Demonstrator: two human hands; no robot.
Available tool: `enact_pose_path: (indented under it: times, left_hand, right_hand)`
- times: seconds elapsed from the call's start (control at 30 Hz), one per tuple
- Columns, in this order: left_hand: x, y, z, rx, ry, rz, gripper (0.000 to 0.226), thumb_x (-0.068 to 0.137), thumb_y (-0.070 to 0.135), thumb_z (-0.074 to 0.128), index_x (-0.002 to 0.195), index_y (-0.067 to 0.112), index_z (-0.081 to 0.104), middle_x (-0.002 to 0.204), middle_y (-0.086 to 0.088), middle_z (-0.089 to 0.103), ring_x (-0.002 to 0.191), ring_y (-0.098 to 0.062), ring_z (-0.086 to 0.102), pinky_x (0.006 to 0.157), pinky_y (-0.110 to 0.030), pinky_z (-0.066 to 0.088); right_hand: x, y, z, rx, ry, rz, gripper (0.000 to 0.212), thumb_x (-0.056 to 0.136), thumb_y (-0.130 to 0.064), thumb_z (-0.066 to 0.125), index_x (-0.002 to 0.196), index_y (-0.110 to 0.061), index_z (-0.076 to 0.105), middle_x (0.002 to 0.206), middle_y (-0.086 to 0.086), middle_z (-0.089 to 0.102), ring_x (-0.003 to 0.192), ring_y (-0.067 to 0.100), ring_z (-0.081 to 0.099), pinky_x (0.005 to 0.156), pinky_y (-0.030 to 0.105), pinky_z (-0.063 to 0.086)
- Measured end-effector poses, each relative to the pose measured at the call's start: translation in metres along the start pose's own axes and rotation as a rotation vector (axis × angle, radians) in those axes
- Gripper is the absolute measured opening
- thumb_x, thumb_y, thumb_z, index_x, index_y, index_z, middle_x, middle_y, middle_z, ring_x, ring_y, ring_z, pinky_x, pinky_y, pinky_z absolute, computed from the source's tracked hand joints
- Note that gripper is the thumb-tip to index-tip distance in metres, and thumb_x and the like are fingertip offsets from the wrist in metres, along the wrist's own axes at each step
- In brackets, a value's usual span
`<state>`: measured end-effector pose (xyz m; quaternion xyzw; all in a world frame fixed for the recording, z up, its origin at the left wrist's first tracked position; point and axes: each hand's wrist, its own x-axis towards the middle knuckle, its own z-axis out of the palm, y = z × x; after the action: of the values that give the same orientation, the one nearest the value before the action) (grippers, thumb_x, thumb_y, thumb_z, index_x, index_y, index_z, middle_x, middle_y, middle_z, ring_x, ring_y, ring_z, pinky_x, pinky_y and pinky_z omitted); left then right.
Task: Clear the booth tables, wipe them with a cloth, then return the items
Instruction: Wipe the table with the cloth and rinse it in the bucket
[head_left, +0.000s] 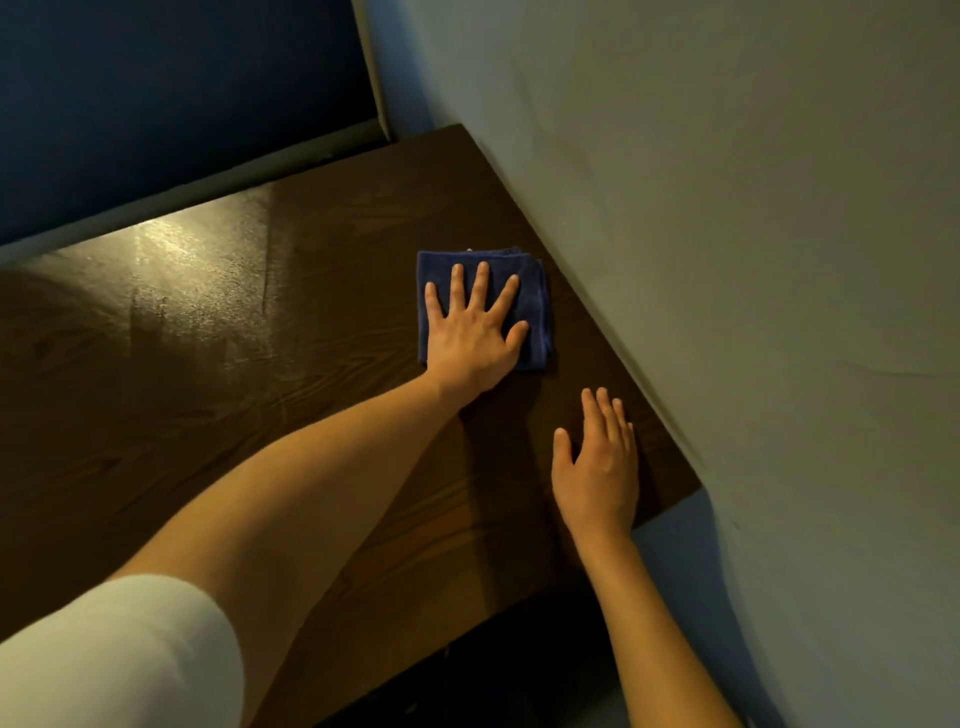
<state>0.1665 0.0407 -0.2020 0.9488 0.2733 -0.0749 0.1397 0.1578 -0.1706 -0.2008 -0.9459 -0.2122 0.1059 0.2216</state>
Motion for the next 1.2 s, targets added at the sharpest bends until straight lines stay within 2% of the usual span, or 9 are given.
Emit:
enact_pose_path:
  times: [0.13, 0.33, 0.47, 0.6, 0.7, 0.8, 0.9, 1.03, 1.2]
  left_hand:
    - [-0.011, 0.029, 0.009, 0.021, -0.016, 0.113, 0.066, 0.102, 0.062, 0.017, 0.161, 0.036, 0.001, 0.170, -0.004, -0.008, 0.154, -0.032, -0.016, 0.119, -0.060, -0.015]
    - [-0.055, 0.072, 0.029, 0.051, -0.057, 0.276, 0.064, 0.103, 0.061, 0.017, 0.161, 0.038, 0.002, 0.170, -0.002, -0.007, 0.154, -0.031, -0.016, 0.120, -0.059, -0.015]
    - [-0.088, 0.092, 0.040, 0.064, -0.082, 0.382, 0.064, 0.103, 0.060, 0.019, 0.161, 0.038, 0.003, 0.170, -0.002, -0.006, 0.154, -0.031, -0.016, 0.120, -0.058, -0.016]
    - [-0.118, 0.106, 0.047, 0.098, -0.116, 0.461, 0.064, 0.103, 0.062, 0.017, 0.161, 0.039, 0.003, 0.170, -0.003, -0.005, 0.154, -0.031, -0.016, 0.120, -0.059, -0.015]
    - [-0.136, 0.106, 0.048, 0.147, -0.139, 0.533, 0.064, 0.103, 0.063, 0.015, 0.160, 0.040, -0.002, 0.170, -0.002, -0.007, 0.154, -0.031, -0.017, 0.120, -0.060, -0.013]
    - [-0.151, 0.094, 0.050, 0.165, -0.148, 0.614, 0.065, 0.102, 0.064, 0.014, 0.160, 0.041, -0.005, 0.170, -0.001, -0.007, 0.154, -0.031, -0.016, 0.120, -0.060, -0.013]
    - [-0.162, 0.078, 0.051, 0.171, -0.152, 0.659, 0.065, 0.101, 0.064, 0.015, 0.160, 0.041, -0.004, 0.170, 0.000, -0.005, 0.155, -0.030, -0.014, 0.120, -0.060, -0.013]
    - [-0.183, 0.052, 0.048, 0.163, -0.153, 0.628, 0.066, 0.100, 0.066, 0.012, 0.159, 0.042, -0.007, 0.169, 0.002, -0.008, 0.154, -0.028, -0.016, 0.121, -0.059, -0.013]
    - [-0.205, 0.006, 0.043, 0.141, -0.141, 0.577, 0.067, 0.101, 0.067, 0.013, 0.158, 0.042, -0.010, 0.169, 0.003, -0.010, 0.154, -0.026, -0.019, 0.121, -0.056, -0.014]
  right_hand:
    - [-0.008, 0.004, -0.002, 0.090, 0.068, 0.095, 0.055, 0.103, -0.022, 0.049, 0.155, -0.013, 0.033, 0.161, 0.007, 0.031, 0.152, 0.022, 0.019, 0.123, 0.034, 0.012]
    - [-0.030, 0.022, -0.014, 0.240, 0.211, 0.331, 0.060, 0.101, -0.016, 0.051, 0.156, -0.007, 0.028, 0.159, 0.018, 0.032, 0.147, 0.036, 0.029, 0.117, 0.045, 0.027]
    - [-0.043, 0.034, -0.025, 0.285, 0.254, 0.427, 0.057, 0.104, -0.021, 0.047, 0.156, -0.007, 0.028, 0.160, 0.017, 0.031, 0.147, 0.032, 0.032, 0.117, 0.043, 0.028]
    - [-0.058, 0.036, -0.035, 0.432, 0.219, 0.498, 0.053, 0.107, -0.028, 0.039, 0.157, -0.013, 0.027, 0.160, 0.011, 0.033, 0.144, 0.027, 0.036, 0.112, 0.037, 0.033]
    - [-0.068, 0.032, -0.039, 0.475, 0.218, 0.527, 0.051, 0.108, -0.031, 0.036, 0.156, -0.016, 0.030, 0.156, 0.011, 0.040, 0.138, 0.028, 0.044, 0.107, 0.037, 0.038]
    - [-0.077, 0.024, -0.039, 0.541, 0.245, 0.557, 0.049, 0.108, -0.030, 0.038, 0.154, -0.015, 0.035, 0.150, 0.012, 0.048, 0.131, 0.028, 0.050, 0.098, 0.031, 0.040]
    - [-0.089, 0.016, -0.037, 0.533, 0.242, 0.562, 0.052, 0.107, -0.029, 0.040, 0.155, -0.013, 0.031, 0.155, 0.011, 0.041, 0.138, 0.027, 0.044, 0.102, 0.030, 0.037]
    - [-0.106, 0.004, -0.031, 0.417, 0.191, 0.429, 0.057, 0.106, -0.030, 0.043, 0.158, -0.015, 0.025, 0.164, 0.007, 0.024, 0.150, 0.025, 0.026, 0.118, 0.042, 0.030]
    - [-0.113, -0.015, -0.016, 0.302, 0.011, 0.259, 0.052, 0.107, -0.033, 0.037, 0.156, -0.018, 0.030, 0.166, 0.001, 0.018, 0.154, 0.016, 0.007, 0.123, 0.038, 0.014]
